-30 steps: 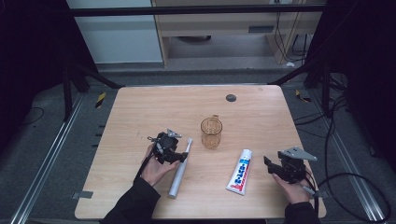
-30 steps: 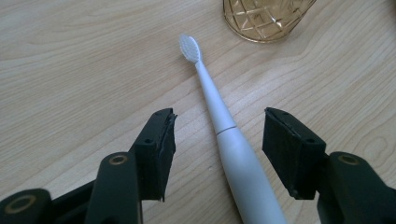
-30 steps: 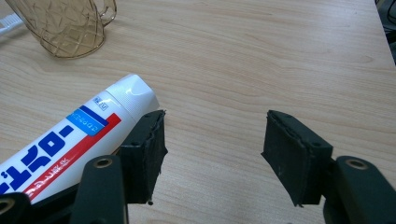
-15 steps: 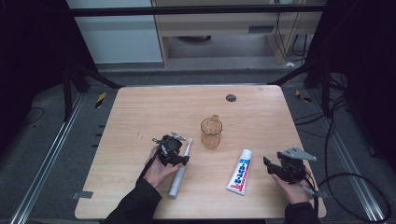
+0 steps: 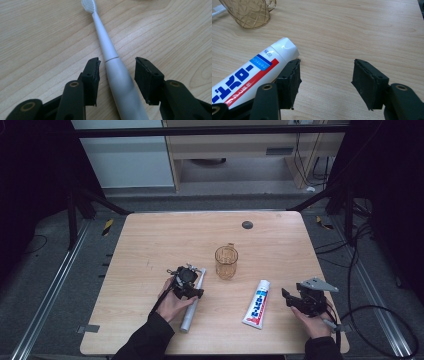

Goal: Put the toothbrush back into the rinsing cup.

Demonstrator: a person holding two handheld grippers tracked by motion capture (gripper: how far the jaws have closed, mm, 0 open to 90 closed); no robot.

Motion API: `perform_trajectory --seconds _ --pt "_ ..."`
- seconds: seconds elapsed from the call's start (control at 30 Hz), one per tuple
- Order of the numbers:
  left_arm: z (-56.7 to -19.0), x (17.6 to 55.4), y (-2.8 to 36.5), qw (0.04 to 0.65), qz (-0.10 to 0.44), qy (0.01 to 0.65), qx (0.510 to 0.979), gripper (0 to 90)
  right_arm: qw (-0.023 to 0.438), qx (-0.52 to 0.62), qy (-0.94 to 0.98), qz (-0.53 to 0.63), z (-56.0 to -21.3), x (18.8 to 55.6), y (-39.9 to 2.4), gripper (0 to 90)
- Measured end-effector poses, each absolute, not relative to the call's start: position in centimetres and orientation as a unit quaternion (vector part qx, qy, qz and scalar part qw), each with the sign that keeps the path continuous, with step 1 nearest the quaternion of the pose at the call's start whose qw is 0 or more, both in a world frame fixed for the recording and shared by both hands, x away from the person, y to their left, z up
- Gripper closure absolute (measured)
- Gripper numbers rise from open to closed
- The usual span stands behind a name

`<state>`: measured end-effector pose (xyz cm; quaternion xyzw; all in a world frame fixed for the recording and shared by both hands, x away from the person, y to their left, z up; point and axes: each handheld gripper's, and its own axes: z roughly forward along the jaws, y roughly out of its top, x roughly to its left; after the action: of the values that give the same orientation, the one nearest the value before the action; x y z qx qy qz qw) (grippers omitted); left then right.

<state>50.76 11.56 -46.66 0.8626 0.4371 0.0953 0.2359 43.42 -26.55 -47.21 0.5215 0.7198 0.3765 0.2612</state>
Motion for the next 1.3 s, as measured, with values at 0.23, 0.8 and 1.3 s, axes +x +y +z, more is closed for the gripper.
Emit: perform_trajectory --seconds 0.23,0.8,1.3 --pt "-47.02 50.83 11.48 0.227 0.089 0.438 0.865 57.2 0.262 0.52 0.721 0.376 -47.2 43.42 -26.55 39.4" --pt "-47.3 50.96 11.77 0.228 0.076 0.443 0.864 64.8 0.259 0.521 0.723 0.374 -47.27 43.48 -26.49 39.6" --pt "-47.14 51.3 11.55 0.214 0.069 0.438 0.87 66.9 0.257 0.52 0.723 0.375 -47.28 43.55 -26.47 39.4"
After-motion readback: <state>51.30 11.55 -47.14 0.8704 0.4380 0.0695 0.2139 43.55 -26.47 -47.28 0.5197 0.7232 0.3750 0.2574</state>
